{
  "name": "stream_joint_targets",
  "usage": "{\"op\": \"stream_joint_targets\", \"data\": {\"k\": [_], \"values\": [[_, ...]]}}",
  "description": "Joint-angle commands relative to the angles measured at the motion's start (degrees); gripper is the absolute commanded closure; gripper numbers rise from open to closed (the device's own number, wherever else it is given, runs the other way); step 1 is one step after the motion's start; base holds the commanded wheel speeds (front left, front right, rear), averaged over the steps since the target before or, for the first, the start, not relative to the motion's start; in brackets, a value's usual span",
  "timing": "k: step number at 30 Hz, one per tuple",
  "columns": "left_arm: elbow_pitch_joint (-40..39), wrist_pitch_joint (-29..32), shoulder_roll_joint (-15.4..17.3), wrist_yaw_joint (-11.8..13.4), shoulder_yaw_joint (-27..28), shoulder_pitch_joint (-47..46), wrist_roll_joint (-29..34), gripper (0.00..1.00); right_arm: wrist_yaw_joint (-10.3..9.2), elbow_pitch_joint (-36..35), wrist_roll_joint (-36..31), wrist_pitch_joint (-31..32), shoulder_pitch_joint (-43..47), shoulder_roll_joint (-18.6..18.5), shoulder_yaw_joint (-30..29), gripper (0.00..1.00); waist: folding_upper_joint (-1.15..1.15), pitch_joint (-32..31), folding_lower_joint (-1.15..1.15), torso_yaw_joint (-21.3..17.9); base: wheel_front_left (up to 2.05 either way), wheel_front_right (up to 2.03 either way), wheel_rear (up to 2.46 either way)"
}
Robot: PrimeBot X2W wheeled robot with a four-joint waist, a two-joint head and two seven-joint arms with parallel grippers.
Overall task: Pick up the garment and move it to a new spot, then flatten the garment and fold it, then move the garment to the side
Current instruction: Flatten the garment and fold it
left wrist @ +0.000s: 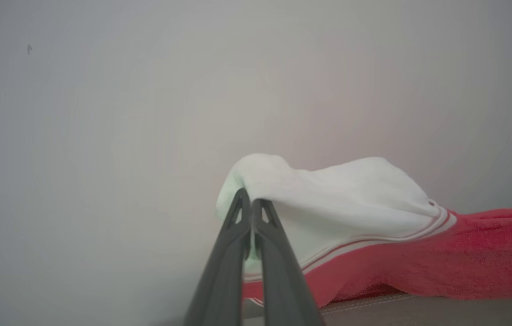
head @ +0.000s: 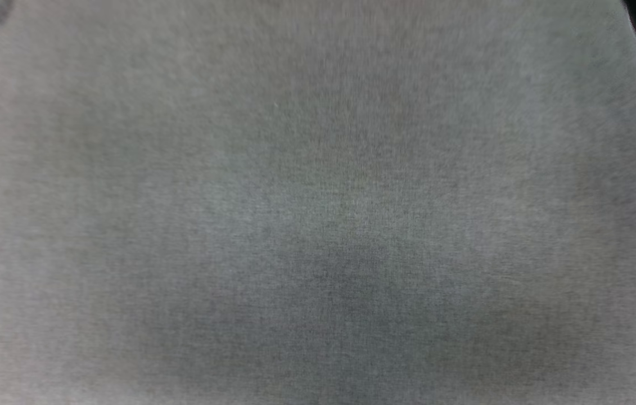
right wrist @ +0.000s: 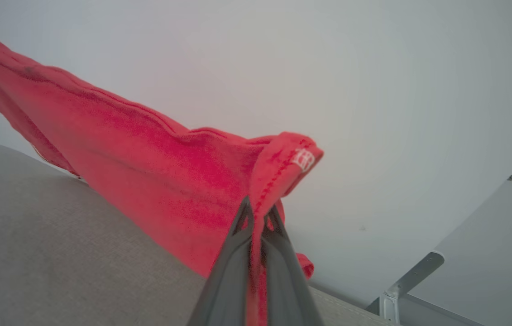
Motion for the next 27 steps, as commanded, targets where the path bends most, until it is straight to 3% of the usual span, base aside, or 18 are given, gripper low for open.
{"op": "stream_joint_targets", "data": {"k": [1, 11, 21, 27], "values": [[0.0, -0.1, 0.1, -0.2, 0.0, 1.4, -0.3, 1.0, -0.07, -0.7, 1.0, 0.3, 1.4, -1.2, 0.7, 1.0, 0.0, -6.9, 0.0, 0.6, 0.0, 0.0, 0.0], [-5.8, 3.6, -0.5, -0.6, -4.1, 19.6, -4.4, 1.0, -0.07, -16.7, 15.9, 7.1, 17.9, -12.9, 9.7, 1.0, 0.0, -16.4, 0.0, 2.7, 0.0, 0.0, 0.0], [-20.1, 5.3, 5.2, -0.6, -6.5, 40.1, -11.1, 1.0, -0.07, -31.9, 23.7, 7.7, 36.5, -23.9, 12.5, 1.0, 0.0, -21.9, 0.0, 3.6, 0.0, 0.0, 0.0], [-32.4, 5.6, 10.1, 4.0, -5.9, 53.4, -14.0, 1.0, -0.07, -38.4, 26.2, 7.5, 47.3, -28.2, 12.0, 1.0, 0.0, -23.4, 0.0, 3.9, 0.0, 0.0, 0.0]]}}
